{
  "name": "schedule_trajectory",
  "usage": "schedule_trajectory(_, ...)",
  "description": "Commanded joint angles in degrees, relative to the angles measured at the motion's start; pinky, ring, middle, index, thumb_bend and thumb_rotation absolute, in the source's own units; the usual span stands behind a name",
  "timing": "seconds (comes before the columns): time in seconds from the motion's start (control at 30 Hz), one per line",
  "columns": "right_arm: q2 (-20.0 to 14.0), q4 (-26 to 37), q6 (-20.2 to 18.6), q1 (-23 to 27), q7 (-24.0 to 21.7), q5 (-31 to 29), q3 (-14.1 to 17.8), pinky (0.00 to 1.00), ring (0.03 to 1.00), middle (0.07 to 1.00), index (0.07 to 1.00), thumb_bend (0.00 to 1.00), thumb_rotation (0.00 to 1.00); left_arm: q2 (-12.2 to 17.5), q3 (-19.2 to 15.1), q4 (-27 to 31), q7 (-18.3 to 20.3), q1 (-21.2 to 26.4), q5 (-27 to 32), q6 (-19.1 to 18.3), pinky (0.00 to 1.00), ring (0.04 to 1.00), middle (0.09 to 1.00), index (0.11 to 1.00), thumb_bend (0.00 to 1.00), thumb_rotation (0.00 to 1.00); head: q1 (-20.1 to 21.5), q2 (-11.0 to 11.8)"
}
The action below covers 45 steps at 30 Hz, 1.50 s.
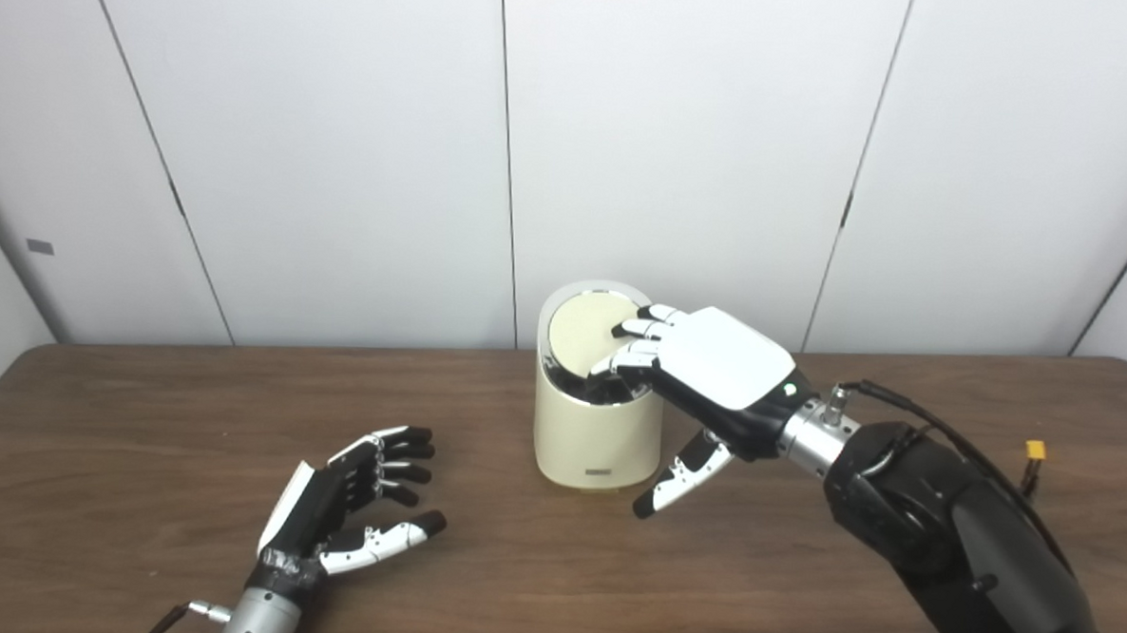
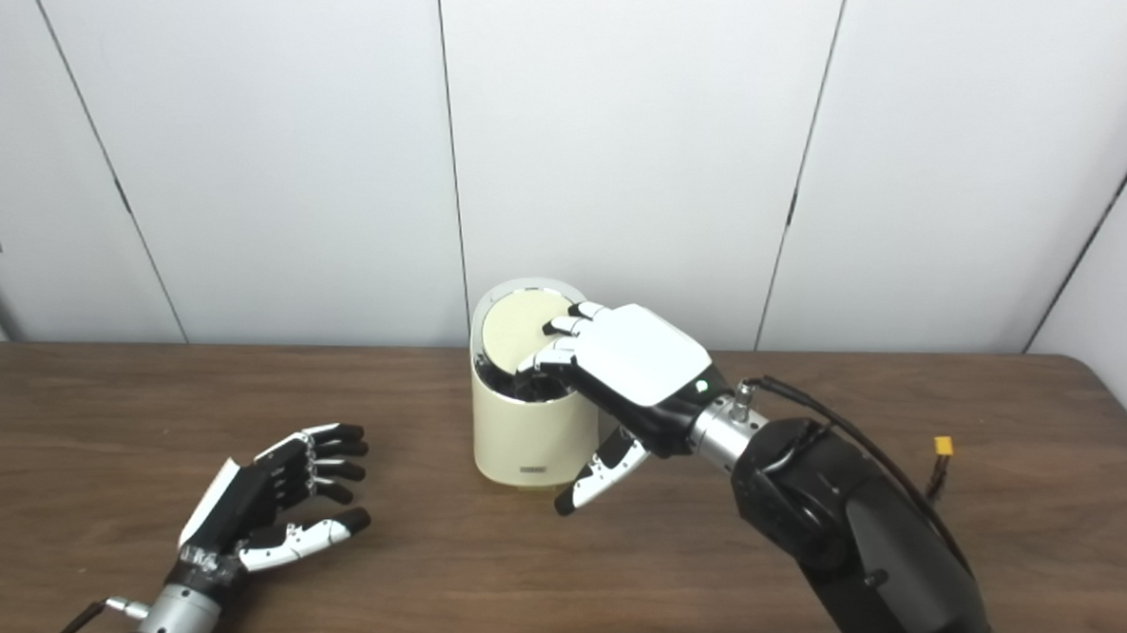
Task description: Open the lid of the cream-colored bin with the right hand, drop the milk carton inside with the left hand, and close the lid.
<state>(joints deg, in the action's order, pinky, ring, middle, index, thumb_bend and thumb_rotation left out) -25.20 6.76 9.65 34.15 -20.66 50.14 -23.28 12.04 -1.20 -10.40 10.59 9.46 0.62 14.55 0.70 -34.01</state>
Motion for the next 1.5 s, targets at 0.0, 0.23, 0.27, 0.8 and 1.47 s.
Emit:
schedule_trajectory(0.0,-0.8,0.8,0.6,0.1,-2.8,-0.7,-0.5,0.94,0.901,0.739,0.745,0.90,0.49,-0.3,0.0,0.6,-0.5,-0.6,0.2,0.0,0.60,0.692,0.758,0.799,0.75,0.20,0.1,-0.1)
schedule_trajectory(0.23,0.0,2.6,-0.5,-0.1,-1.2,-3.3,2.6,0.94,0.903,0.735,0.740,0.89,0.41,0.0,0.2,0.1,-0.7,-0.5,0.0,0.6,0.60,0.690,0.759,0.798,0.75,0.21,0.1,0.0)
schedule_trajectory(0.27,0.2,2.8,-0.8,-0.1,-0.7,-3.7,3.2,0.95,0.906,0.736,0.741,0.87,0.42,0.0,0.2,0.1,-0.7,-0.5,0.0,0.6,0.60,0.689,0.758,0.797,0.75,0.21,0.1,0.0)
schedule_trajectory(0.8,5.5,3.3,-6.7,-1.9,5.4,-13.9,16.3,0.79,0.888,0.860,0.899,0.82,0.49,-0.1,0.4,0.4,-0.6,-0.2,0.1,0.2,0.60,0.693,0.757,0.797,0.74,0.20,0.3,0.0)
schedule_trajectory(1.47,11.5,-1.1,-7.7,-16.6,9.9,-34.8,22.5,0.70,0.824,0.872,0.902,0.79,0.29,0.3,-0.2,0.8,0.7,0.3,2.3,2.2,0.57,0.694,0.779,0.791,0.70,0.08,0.6,0.6)
